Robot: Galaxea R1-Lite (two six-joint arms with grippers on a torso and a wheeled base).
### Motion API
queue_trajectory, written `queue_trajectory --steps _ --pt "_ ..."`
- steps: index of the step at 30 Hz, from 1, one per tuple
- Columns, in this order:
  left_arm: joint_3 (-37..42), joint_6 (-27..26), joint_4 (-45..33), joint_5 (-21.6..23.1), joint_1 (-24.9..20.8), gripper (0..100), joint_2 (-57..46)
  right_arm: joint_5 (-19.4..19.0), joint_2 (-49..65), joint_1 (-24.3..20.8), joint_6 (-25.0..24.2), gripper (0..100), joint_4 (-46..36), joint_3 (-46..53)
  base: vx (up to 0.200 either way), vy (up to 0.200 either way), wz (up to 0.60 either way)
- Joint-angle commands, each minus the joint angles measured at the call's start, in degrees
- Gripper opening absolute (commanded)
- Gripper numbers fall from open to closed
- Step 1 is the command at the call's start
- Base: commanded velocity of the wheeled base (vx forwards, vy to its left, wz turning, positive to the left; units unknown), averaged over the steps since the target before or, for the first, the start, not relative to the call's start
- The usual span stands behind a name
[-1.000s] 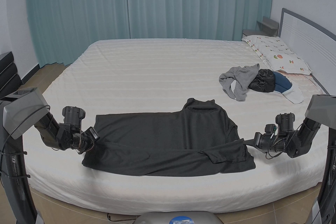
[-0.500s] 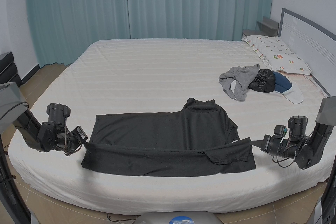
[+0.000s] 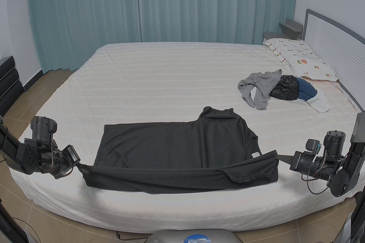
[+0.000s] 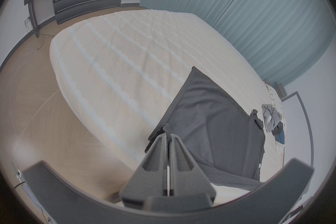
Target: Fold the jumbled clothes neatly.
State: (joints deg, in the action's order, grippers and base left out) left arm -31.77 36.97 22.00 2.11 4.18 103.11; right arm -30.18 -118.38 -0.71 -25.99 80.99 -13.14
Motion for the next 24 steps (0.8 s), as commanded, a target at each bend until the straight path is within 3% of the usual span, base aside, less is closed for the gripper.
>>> queue_trajectory --steps 1,12,24 --pt "1.3 -0.5 -1.5 0.0 -0.2 0 -3.3 0.0 0.7 -0.3 0.0 0 3.3 3.9 0.0 0.0 0.0" --pt "2.8 -0.7 -3.4 1.4 -0.7 0 -3.4 0.0 1.5 -0.1 0.1 0 8.5 10.7 0.0 0.0 0.0" --pt "4.6 -2.6 -3.5 1.9 -0.7 0 -3.2 -0.1 1.4 0.5 0.4 0 8.5 13.1 0.0 0.0 0.0"
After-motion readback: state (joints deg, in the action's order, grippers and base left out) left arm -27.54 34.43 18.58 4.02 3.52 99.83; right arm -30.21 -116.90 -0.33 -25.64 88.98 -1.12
